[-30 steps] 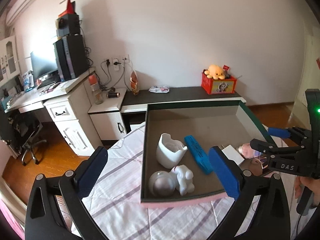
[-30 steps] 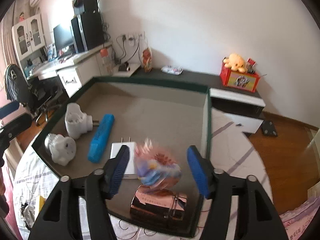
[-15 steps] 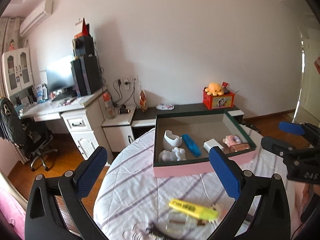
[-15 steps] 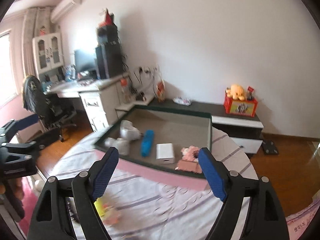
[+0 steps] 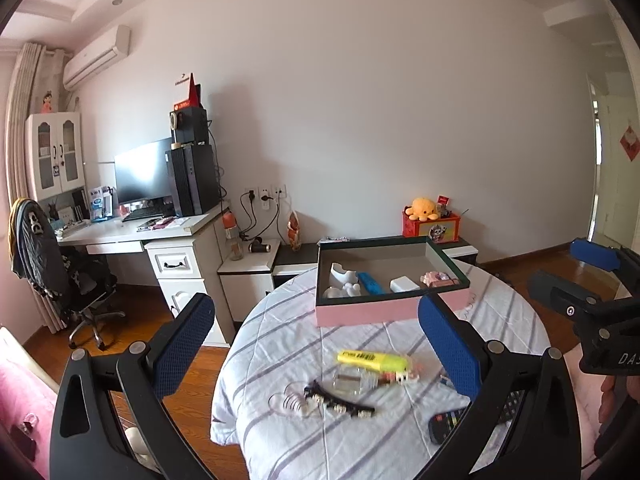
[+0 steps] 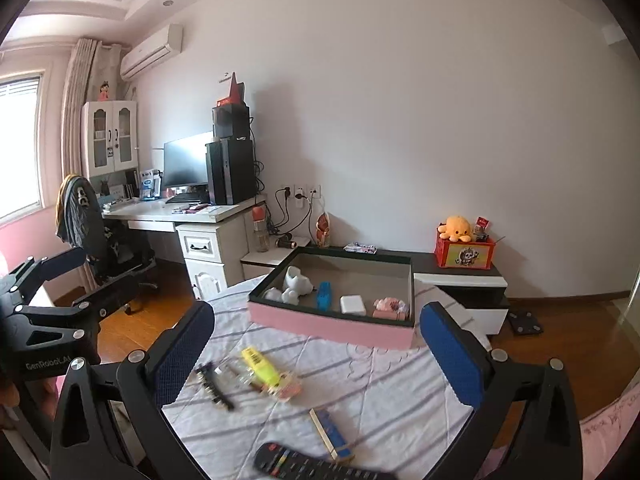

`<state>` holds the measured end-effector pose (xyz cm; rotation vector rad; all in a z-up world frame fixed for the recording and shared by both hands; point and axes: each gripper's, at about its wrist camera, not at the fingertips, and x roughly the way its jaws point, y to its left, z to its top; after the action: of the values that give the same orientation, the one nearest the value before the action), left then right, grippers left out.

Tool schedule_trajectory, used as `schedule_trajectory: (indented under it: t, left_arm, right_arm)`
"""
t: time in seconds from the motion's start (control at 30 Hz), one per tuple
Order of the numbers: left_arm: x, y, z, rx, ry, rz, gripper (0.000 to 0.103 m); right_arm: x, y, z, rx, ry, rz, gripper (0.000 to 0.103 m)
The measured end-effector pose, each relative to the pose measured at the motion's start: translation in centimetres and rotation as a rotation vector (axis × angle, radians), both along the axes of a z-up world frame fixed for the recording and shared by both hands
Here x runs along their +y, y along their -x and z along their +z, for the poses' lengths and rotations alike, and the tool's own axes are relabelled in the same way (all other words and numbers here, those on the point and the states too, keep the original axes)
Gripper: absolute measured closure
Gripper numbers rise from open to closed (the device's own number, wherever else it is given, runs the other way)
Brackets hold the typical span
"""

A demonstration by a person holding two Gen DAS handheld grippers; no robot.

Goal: Organize rigid objects
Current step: 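Withdraw both tools from the box back over the bed items, then grasp the blue-and-gold rectangular box with the right gripper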

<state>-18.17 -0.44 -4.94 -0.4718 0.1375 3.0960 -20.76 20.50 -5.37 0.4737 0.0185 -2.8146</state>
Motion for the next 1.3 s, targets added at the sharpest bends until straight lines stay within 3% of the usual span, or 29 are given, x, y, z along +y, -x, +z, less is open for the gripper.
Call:
schedule_trajectory:
  t: [0.23,0.67,1.07,1.23,1.3]
  left_arm:
    - [-0.1,-2.7,0.2,0.017,0.005,-0.004,0.0]
    - [1.1,-3.9,-0.6,0.015,0.036,-0.031,0.0]
    - [0.0,-1.4,-5.5,-0.131,0.066,-0.02,0.0]
    - [-0.5,0.6,-7.7,-0.201,0.074,-0.002,0.0]
    - [-0.6,1.4,-8.1,-0.216,0.071,-0.002,0.0]
  right_arm:
    - [0.1,-2.8,-0.4,-0.008,-0.008,-0.012,0.0]
    - [1.5,-5.2,-1.3,-0.021,-0.031,-0.076,0.0]
    - [1.8,-2.2,-6.4,-0.174,-0.075,-0.086,0.0]
    - [1.4,0.8,-9.6,-0.277,-0.097,-0.019,0.001]
    - [1.1,1.7,-10.4,-0.303,-0.107,-0.011,0.009]
